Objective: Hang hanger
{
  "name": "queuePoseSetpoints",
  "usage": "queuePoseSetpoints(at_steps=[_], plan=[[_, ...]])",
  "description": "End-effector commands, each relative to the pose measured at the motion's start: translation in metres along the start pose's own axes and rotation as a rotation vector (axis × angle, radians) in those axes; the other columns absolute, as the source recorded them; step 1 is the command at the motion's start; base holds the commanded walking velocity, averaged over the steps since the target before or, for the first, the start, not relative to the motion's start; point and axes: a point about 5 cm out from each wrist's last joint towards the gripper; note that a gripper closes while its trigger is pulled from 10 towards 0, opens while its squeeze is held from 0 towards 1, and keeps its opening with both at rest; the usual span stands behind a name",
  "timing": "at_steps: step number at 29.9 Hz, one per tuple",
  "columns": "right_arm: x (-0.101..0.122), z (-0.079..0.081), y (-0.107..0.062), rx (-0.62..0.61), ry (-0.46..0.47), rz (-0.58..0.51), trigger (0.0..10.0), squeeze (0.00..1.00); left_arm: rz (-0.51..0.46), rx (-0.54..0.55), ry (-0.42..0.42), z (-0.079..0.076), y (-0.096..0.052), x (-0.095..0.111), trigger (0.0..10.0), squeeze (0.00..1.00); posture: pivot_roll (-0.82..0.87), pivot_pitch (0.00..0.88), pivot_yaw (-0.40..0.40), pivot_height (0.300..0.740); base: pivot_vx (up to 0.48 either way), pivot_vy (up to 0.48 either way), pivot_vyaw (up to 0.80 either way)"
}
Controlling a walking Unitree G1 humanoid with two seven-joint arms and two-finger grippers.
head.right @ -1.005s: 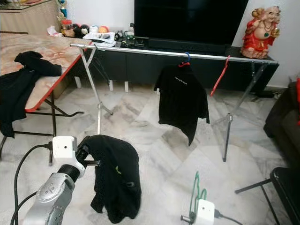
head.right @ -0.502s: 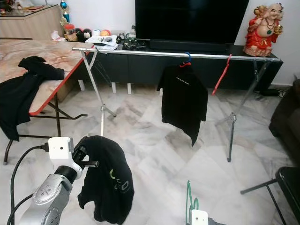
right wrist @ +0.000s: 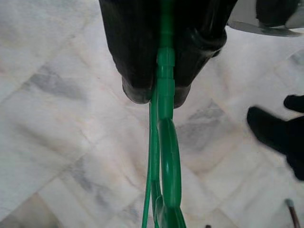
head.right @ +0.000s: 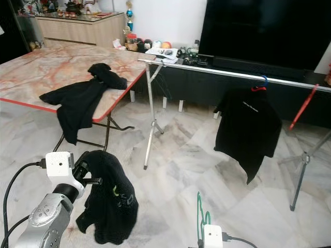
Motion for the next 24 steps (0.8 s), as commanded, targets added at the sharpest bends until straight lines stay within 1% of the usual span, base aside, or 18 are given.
queuePoseSetpoints(at_steps=[1, 4, 8, 12, 17, 24], plan=[[-0.006, 0.001, -0.001, -0.001, 0.021, 0.022, 10.0, 0.00, -0.025, -0.026, -0.003, -0.005, 0.001, 0.007, 10.0, 0.00, 0.23, 0.000, -0.019, 0.740, 0.000, 0.364, 0.00], [-0.007, 0.002, -0.001, 0.004, 0.019, 0.026, 10.0, 0.00, -0.021, -0.027, 0.001, -0.005, 0.002, 0.007, 10.0, 0.00, 0.22, 0.000, -0.022, 0.740, 0.000, 0.368, 0.00], [-0.007, -0.001, -0.001, 0.005, 0.010, 0.026, 10.0, 0.00, -0.026, -0.033, -0.004, -0.011, 0.005, 0.007, 10.0, 0.00, 0.20, 0.000, -0.038, 0.740, 0.000, 0.367, 0.00], [-0.006, -0.011, -0.002, -0.019, 0.009, 0.022, 10.0, 0.00, -0.029, -0.059, -0.009, -0.019, 0.007, 0.006, 10.0, 0.00, 0.18, 0.000, -0.039, 0.740, 0.000, 0.365, 0.00], [-0.009, -0.015, -0.003, -0.034, 0.016, 0.029, 10.0, 0.00, -0.024, -0.064, -0.010, -0.019, 0.007, 0.005, 10.0, 0.00, 0.17, 0.000, -0.036, 0.740, 0.000, 0.365, 0.00], [-0.013, -0.014, -0.004, -0.035, 0.026, 0.034, 10.0, 0.00, -0.011, -0.064, -0.016, -0.021, 0.005, 0.001, 10.0, 0.00, 0.16, 0.000, -0.034, 0.740, 0.000, 0.365, 0.00]])
Point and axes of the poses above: a point about 5 cm out from each wrist's last joint towards the gripper, its own y axis pointing out of the wrist towards the gripper, its own x axis along the axis of the wrist's last joint, z = x × y, and after that the axes turned 5 degrees about -y, right-handed
